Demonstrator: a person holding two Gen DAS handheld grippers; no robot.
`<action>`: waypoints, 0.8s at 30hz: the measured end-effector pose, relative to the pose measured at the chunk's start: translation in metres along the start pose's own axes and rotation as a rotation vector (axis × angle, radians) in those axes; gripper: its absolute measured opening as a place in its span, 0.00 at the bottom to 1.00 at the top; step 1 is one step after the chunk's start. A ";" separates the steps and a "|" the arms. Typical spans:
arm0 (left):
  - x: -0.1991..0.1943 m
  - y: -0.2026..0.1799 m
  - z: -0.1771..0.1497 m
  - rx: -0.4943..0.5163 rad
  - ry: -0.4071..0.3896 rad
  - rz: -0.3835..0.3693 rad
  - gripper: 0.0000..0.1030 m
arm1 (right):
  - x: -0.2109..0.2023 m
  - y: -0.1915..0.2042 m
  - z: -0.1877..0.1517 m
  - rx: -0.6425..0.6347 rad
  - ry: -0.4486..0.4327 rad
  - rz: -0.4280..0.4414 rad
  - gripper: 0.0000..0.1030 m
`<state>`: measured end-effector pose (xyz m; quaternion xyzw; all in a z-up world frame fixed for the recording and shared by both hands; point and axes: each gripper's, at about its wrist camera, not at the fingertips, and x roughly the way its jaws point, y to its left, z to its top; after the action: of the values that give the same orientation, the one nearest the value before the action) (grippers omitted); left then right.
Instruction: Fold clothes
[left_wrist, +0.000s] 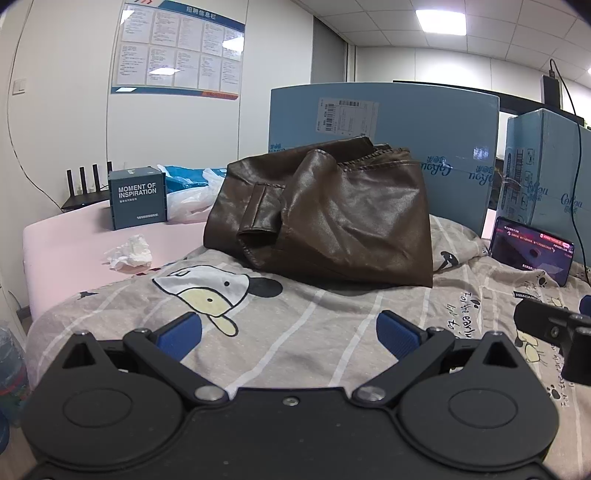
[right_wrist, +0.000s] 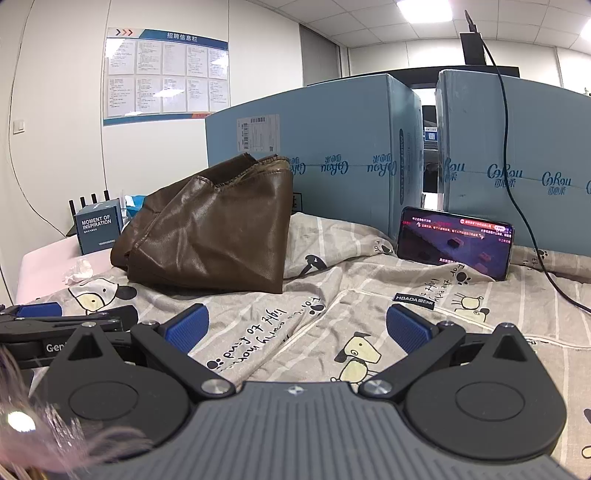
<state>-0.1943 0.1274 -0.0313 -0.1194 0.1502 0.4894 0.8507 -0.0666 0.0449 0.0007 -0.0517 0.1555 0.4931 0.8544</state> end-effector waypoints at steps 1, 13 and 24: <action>0.000 0.000 0.000 0.000 0.000 0.000 1.00 | 0.000 0.000 0.000 -0.001 0.001 0.000 1.00; 0.001 -0.003 -0.001 0.016 0.007 -0.001 1.00 | 0.001 0.001 -0.001 -0.009 0.009 0.001 1.00; 0.000 -0.003 -0.001 0.019 0.006 -0.001 1.00 | 0.001 0.002 -0.001 -0.010 0.013 0.000 1.00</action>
<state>-0.1914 0.1255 -0.0317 -0.1128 0.1572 0.4870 0.8517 -0.0678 0.0467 -0.0008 -0.0592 0.1588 0.4934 0.8532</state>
